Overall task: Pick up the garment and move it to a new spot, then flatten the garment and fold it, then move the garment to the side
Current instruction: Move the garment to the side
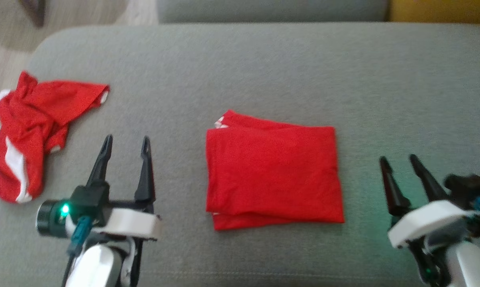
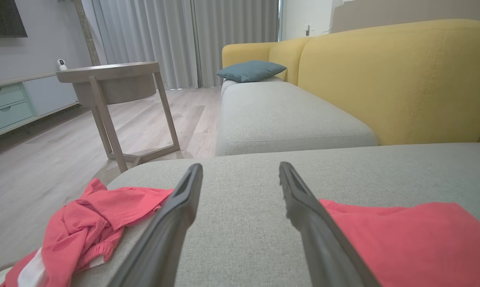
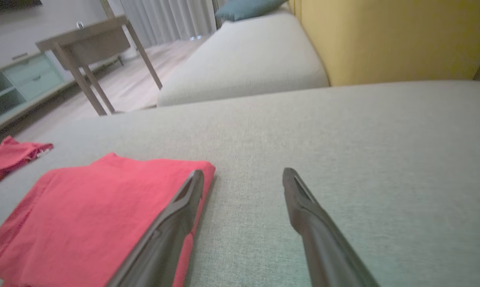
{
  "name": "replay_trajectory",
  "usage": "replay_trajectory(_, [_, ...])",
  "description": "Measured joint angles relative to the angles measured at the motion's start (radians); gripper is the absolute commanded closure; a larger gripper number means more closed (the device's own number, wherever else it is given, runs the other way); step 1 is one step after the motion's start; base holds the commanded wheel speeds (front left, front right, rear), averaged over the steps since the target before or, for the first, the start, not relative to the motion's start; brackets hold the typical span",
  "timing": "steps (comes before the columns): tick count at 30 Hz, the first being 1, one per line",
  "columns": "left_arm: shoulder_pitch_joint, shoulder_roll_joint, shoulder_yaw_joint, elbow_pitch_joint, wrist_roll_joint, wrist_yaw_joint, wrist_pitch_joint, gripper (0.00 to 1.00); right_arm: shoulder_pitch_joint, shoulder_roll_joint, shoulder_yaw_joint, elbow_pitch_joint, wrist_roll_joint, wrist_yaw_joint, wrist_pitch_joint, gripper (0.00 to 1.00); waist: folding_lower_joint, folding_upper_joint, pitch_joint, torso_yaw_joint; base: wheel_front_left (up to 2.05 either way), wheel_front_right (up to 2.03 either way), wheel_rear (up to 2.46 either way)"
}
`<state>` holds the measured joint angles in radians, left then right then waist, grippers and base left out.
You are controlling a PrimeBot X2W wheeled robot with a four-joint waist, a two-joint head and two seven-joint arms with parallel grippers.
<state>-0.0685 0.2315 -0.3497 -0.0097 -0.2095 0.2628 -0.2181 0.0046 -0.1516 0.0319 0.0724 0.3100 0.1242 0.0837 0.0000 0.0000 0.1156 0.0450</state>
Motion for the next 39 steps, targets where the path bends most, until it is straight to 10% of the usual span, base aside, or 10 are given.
replay_trajectory(13, [-0.088, -0.067, -0.029, 0.049, 0.015, -0.016, -0.031, 0.0, -0.139, -0.049, 0.157, 0.243, 0.079, 0.0, 0.143, 0.0, 0.0, 0.0, 0.113, 0.129, 0.0, 0.0, 0.0])
replay_trajectory(15, [-0.088, -0.071, -0.028, 0.053, 0.015, -0.016, -0.031, 0.0, -0.155, -0.055, 0.158, 0.238, 0.086, 0.0, 0.174, 1.0, 0.0, 0.0, 0.117, 0.136, 0.0, 0.0, 0.0])
replay_trajectory(26, [-0.085, -0.076, -0.012, 0.042, 0.041, -0.018, -0.031, 0.0, -0.159, -0.067, 0.162, 0.141, 0.04, 0.0, 0.198, 1.0, 0.0, 0.0, 0.102, 0.08, 0.0, 0.0, 0.0])
replay_trajectory(39, [-0.118, -0.072, -0.034, 0.035, 0.068, -0.059, -0.032, 0.0, -0.213, -0.146, 0.192, 0.131, 0.045, 0.0, 0.174, 1.0, 0.0, 0.0, 0.112, -0.171, 0.0, 0.0, 0.0])
